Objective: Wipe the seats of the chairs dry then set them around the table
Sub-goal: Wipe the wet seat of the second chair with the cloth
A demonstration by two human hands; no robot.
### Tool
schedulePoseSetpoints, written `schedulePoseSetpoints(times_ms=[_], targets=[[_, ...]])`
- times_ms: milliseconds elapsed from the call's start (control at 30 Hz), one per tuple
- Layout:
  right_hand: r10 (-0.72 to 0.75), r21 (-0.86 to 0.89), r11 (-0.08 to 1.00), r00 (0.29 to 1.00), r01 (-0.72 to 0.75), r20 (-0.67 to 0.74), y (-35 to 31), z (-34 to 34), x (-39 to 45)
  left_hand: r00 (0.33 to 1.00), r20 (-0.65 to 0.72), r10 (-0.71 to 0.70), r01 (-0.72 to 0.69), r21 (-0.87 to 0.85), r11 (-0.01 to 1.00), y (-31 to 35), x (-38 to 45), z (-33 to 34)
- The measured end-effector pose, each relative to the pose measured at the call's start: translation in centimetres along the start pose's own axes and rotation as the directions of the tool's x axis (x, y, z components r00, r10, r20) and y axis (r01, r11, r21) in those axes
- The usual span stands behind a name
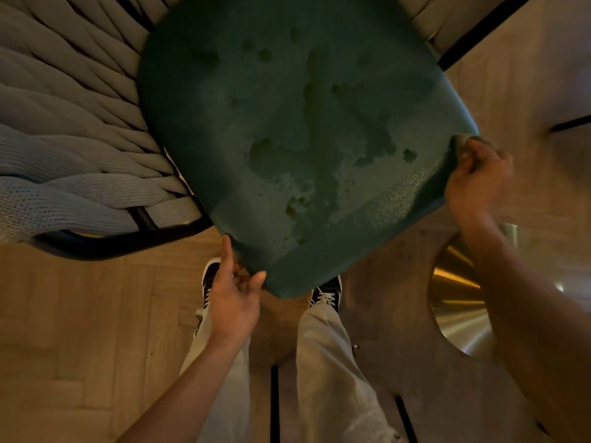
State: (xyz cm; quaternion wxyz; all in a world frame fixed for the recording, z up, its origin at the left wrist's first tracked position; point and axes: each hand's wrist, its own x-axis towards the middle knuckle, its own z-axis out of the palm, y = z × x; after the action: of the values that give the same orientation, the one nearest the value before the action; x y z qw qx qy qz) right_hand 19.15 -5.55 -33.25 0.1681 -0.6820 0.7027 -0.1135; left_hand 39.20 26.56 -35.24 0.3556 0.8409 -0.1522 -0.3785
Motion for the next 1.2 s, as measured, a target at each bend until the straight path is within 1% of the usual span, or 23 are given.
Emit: schedulePoseSetpoints(times_ms=[67,167,233,300,367,467,500,567,633,700,733,767,800,833,933,967,1033,1067,1200], targets=[[-0.024,-0.002,1.0,1.0,0.024,0.01,-0.6,0.4,-1.7,1.0,-0.004,-0.023,0.023,-0.007,1.0,0.1,0.0,0.0],[-0.192,-0.007,0.981,0.981,0.192,0.039,-1.6,1.1,-5.8,0.998,-0.003,-0.069,0.069,-0.059,0.996,0.4,0.0,0.1],[-0.305,0.006,0.952,0.949,0.305,0.083,-2.5,2.0,-9.3,0.996,-0.007,-0.085,0.084,-0.091,0.992,0.9,-0.2,0.1],[-0.403,0.032,0.915,0.903,0.403,0.151,-3.6,2.9,-13.4,0.994,-0.005,-0.109,0.108,-0.141,0.984,1.5,-0.4,0.1],[-0.494,0.078,0.868,0.841,0.49,0.218,-5.0,3.8,-17.5,0.991,0.0,-0.136,0.133,-0.211,0.968,1.3,-0.5,0.0],[-0.614,0.123,0.784,0.73,0.609,0.301,-7.0,4.8,-22.5,0.979,0.031,-0.2,0.199,-0.341,0.919,0.6,-0.3,-0.3],[-0.641,0.125,0.759,0.699,0.639,0.316,-7.6,5.0,-23.5,0.979,0.04,-0.201,0.202,-0.352,0.914,0.6,-0.3,-0.3],[-0.688,0.127,0.708,0.638,0.695,0.347,-8.2,5.4,-24.5,0.986,0.041,-0.159,0.164,-0.326,0.931,1.0,-0.4,-0.3],[-0.736,0.132,0.641,0.556,0.756,0.386,-8.2,5.7,-24.3,0.99,0.035,-0.138,0.142,-0.311,0.94,1.6,-0.7,-0.3],[-0.783,0.152,0.565,0.468,0.811,0.41,-8.0,5.5,-23.6,0.987,0.021,-0.156,0.154,-0.344,0.926,1.8,-0.9,-0.1],[-0.801,0.15,0.531,0.437,0.834,0.408,-7.9,5.4,-22.9,0.988,0.006,-0.155,0.148,-0.338,0.929,1.7,-1.0,0.0],[-0.808,0.137,0.515,0.425,0.846,0.407,-7.8,5.3,-22.0,0.989,-0.013,-0.146,0.135,-0.318,0.939,1.9,-1.1,0.1],[-0.801,0.113,0.522,0.44,0.846,0.405,-7.6,5.1,-20.9,0.991,-0.024,-0.129,0.117,-0.281,0.953,1.9,-1.3,0.1],[-0.78,0.079,0.555,0.486,0.828,0.394,-7.2,4.9,-19.4,0.994,-0.027,-0.106,0.095,-0.254,0.963,2.2,-1.4,0.2],[-0.66,-0.013,0.723,0.696,0.691,0.283,-4.9,3.5,-13.2,0.998,0.007,-0.07,0.07,-0.176,0.982,2.7,-1.4,0.6],[-0.611,-0.039,0.771,0.754,0.636,0.241,-4.0,2.7,-10.9,0.997,0.011,-0.073,0.074,-0.154,0.985,2.7,-1.2,0.8],[-0.5,-0.099,0.847,0.845,0.523,0.188,-2.4,0.9,-6.4,0.994,-0.009,-0.106,0.105,-0.084,0.991,2.0,-0.6,1.1],[-0.452,-0.122,0.872,0.876,0.473,0.168,-1.7,0.2,-4.2,0.992,-0.021,-0.126,0.125,-0.047,0.991,1.7,-0.4,1.3],[-0.284,-0.157,0.942,0.953,0.298,0.103,0.7,-1.1,4.0,0.987,-0.026,-0.157,0.158,0.04,0.987,0.9,-0.1,1.7]])
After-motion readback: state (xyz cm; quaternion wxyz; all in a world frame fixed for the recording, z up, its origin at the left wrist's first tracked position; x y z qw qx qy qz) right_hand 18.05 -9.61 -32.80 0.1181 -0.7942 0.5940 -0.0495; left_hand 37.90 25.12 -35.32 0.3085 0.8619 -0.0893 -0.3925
